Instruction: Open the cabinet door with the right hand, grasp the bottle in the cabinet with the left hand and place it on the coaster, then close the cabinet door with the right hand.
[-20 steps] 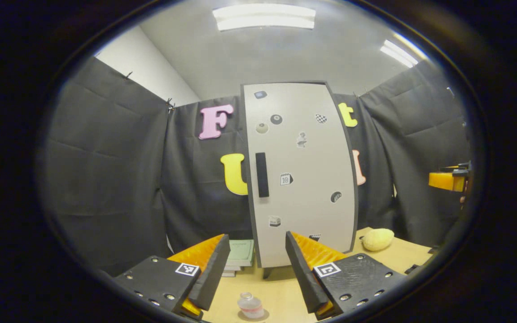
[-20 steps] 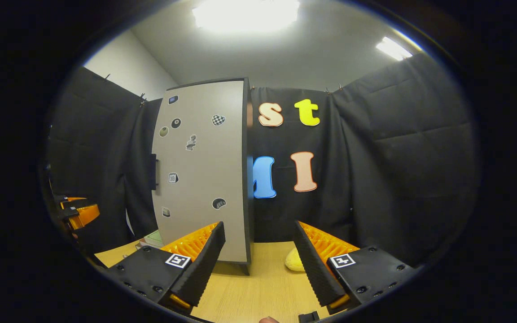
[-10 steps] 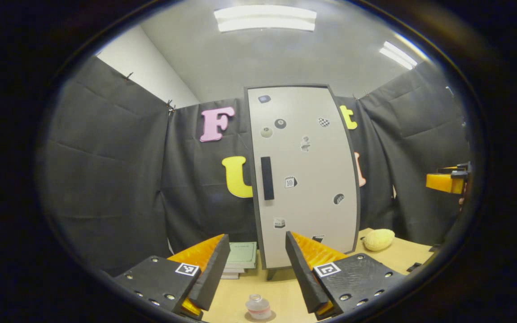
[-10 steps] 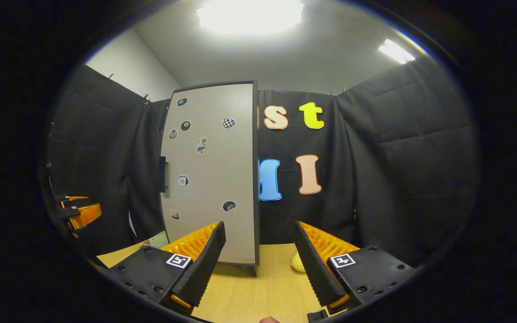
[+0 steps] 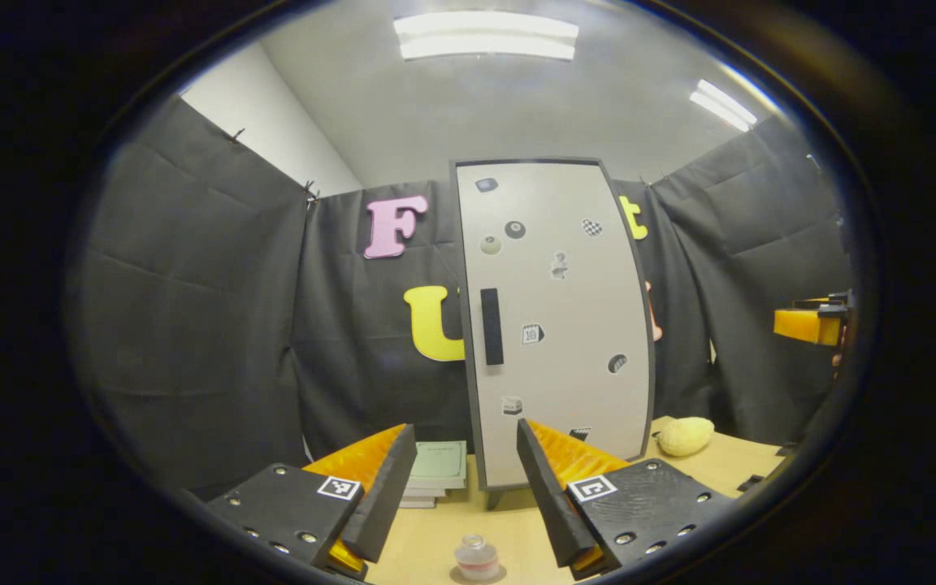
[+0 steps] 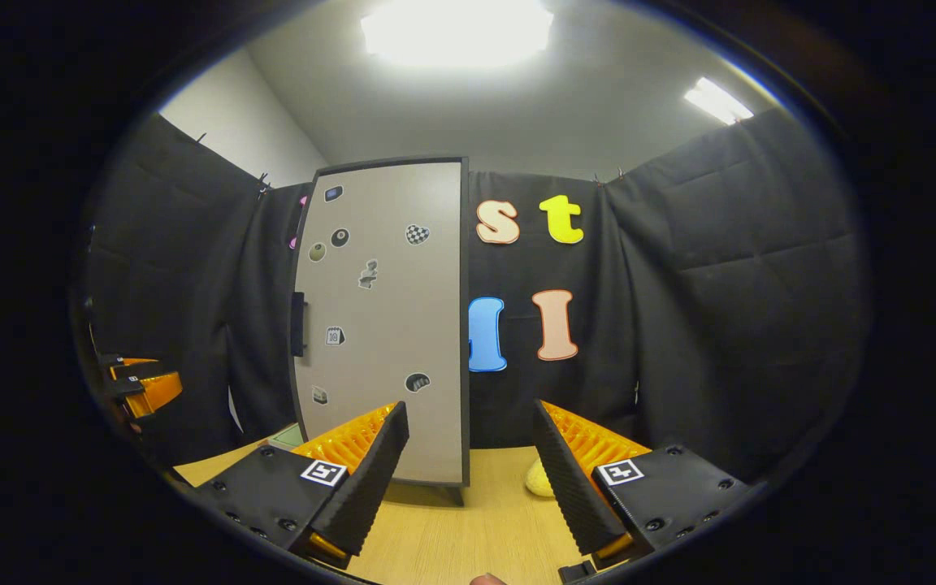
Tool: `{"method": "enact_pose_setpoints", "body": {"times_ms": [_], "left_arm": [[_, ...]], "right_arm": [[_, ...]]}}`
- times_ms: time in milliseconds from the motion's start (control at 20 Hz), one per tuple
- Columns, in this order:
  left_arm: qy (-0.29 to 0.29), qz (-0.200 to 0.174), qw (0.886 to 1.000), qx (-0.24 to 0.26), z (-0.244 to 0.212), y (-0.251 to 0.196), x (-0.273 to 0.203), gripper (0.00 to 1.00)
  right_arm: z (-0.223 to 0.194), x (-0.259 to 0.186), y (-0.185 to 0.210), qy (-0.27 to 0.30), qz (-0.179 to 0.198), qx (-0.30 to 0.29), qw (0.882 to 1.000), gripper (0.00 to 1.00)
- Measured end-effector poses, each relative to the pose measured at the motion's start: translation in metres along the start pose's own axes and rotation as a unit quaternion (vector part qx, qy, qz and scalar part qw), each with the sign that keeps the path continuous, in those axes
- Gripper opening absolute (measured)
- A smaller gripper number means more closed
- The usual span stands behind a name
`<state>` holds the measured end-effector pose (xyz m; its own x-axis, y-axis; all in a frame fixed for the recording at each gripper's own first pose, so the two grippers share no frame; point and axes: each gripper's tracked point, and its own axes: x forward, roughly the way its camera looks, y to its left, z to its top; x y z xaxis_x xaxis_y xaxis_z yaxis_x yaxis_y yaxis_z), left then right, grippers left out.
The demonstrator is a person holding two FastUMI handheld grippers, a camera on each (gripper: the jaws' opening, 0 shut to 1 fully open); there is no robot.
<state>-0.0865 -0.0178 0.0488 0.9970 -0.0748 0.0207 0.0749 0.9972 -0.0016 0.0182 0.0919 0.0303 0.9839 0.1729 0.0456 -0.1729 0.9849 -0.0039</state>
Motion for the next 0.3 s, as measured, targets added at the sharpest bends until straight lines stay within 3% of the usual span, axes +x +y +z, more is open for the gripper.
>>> {"method": "enact_pose_setpoints", "body": {"times_ms": [150, 300], "left_arm": [[0.0, 0.001, 1.0, -0.001, 0.0009, 0.0045, -0.0035, 0.75], [0.0, 0.004, 1.0, -0.002, 0.0013, 0.0103, -0.0039, 0.75]], "right_arm": [[-0.0006, -0.0036, 0.0028, 0.003, 0.0, -0.002, 1.0, 0.96], [0.0003, -0.0029, 0.0063, 0.004, 0.001, -0.003, 1.0, 0.93]]}}
